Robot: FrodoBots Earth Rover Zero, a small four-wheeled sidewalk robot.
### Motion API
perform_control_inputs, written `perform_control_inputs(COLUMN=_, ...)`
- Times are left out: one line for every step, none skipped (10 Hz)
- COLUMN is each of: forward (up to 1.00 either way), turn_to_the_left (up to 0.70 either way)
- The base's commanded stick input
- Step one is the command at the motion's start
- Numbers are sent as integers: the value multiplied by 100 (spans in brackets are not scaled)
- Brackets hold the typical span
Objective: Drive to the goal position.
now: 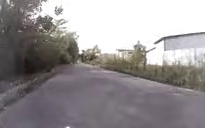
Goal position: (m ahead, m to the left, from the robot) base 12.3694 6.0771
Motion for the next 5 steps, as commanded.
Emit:
perform_control_inputs(forward=70, turn_to_the_left=0)
perform_control_inputs(forward=70, turn_to_the_left=0)
perform_control_inputs(forward=70, turn_to_the_left=0)
perform_control_inputs(forward=70, turn_to_the_left=0)
perform_control_inputs(forward=70, turn_to_the_left=0)
